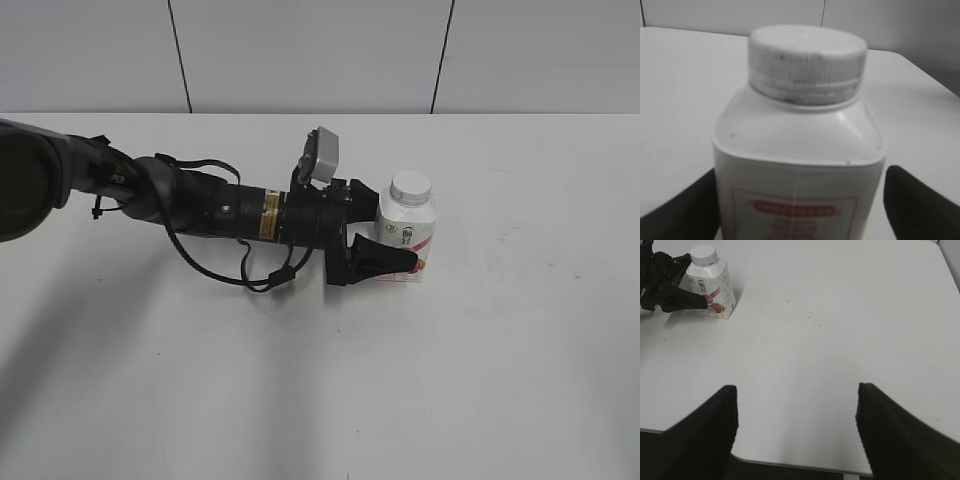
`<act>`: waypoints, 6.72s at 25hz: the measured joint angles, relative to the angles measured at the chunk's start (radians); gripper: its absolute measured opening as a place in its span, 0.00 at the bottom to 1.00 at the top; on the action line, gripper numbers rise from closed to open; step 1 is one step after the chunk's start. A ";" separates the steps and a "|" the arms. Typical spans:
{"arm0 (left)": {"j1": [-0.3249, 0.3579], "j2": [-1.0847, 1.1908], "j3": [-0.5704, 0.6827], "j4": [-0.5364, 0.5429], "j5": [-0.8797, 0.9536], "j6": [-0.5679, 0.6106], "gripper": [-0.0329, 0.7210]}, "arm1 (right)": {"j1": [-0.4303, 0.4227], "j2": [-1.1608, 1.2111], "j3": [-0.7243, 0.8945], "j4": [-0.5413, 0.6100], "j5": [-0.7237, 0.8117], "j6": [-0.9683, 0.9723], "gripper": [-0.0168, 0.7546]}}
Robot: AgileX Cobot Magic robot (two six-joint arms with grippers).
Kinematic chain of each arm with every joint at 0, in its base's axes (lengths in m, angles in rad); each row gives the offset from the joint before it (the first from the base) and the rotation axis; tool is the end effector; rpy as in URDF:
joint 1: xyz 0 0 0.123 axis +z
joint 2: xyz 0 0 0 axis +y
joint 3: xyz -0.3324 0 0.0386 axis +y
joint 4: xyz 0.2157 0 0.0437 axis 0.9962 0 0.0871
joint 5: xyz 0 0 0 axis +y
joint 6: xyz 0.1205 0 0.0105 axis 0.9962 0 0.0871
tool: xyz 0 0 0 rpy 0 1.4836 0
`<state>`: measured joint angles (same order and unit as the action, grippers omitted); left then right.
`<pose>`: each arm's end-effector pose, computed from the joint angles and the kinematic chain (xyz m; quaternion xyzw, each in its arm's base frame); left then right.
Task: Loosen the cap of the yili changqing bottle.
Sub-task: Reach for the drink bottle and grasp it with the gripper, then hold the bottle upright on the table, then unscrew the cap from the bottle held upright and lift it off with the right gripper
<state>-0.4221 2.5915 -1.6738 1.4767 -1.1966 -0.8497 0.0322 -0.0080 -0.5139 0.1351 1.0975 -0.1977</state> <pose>0.4166 -0.3099 0.0936 0.5518 0.5486 -0.4844 0.3999 -0.0617 0.0125 0.2484 -0.1026 0.8490 0.0246 0.5178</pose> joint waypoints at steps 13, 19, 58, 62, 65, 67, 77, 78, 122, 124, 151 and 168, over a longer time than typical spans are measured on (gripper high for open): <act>-0.002 0.000 -0.004 -0.015 0.013 -0.002 0.64 | 0.000 0.000 0.000 0.000 0.000 0.000 0.77; -0.002 0.000 -0.005 -0.008 0.011 -0.003 0.61 | 0.000 0.000 0.000 0.000 0.000 0.000 0.77; 0.172 -0.158 0.197 0.071 0.014 0.057 0.60 | 0.000 0.000 0.000 0.000 0.000 0.000 0.77; 0.172 -0.192 0.202 0.066 0.011 0.054 0.60 | 0.000 0.000 0.000 0.000 0.000 0.000 0.77; 0.172 -0.190 0.221 0.068 0.014 0.057 0.60 | 0.000 0.000 0.000 0.000 0.000 0.000 0.77; 0.172 -0.181 0.231 0.064 0.014 0.069 0.60 | 0.000 0.000 0.000 0.000 0.000 0.000 0.77; 0.173 -0.129 0.241 0.029 -0.008 0.092 0.60 | 0.000 0.000 0.000 0.000 0.000 0.000 0.77; 0.173 -0.129 0.241 0.029 -0.010 0.092 0.60 | 0.000 0.000 0.000 0.000 0.000 0.000 0.77; 0.173 -0.129 0.241 0.054 -0.019 0.103 0.60 | 0.000 0.217 -0.023 0.121 -0.028 0.072 0.77; 0.173 -0.129 0.241 0.054 -0.019 0.103 0.60 | 0.000 0.294 -0.037 0.147 -0.031 0.074 0.77; 0.173 -0.129 0.241 0.055 -0.022 0.115 0.59 | 0.268 1.598 -0.953 0.182 0.096 0.343 0.68; 0.173 -0.129 0.241 0.056 -0.023 0.115 0.59 | 0.442 2.067 -1.328 0.181 0.098 0.487 0.68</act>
<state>-0.2496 2.4624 -1.4330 1.5331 -1.2198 -0.7352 0.4740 2.0593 -1.8422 0.3162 1.1956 0.2894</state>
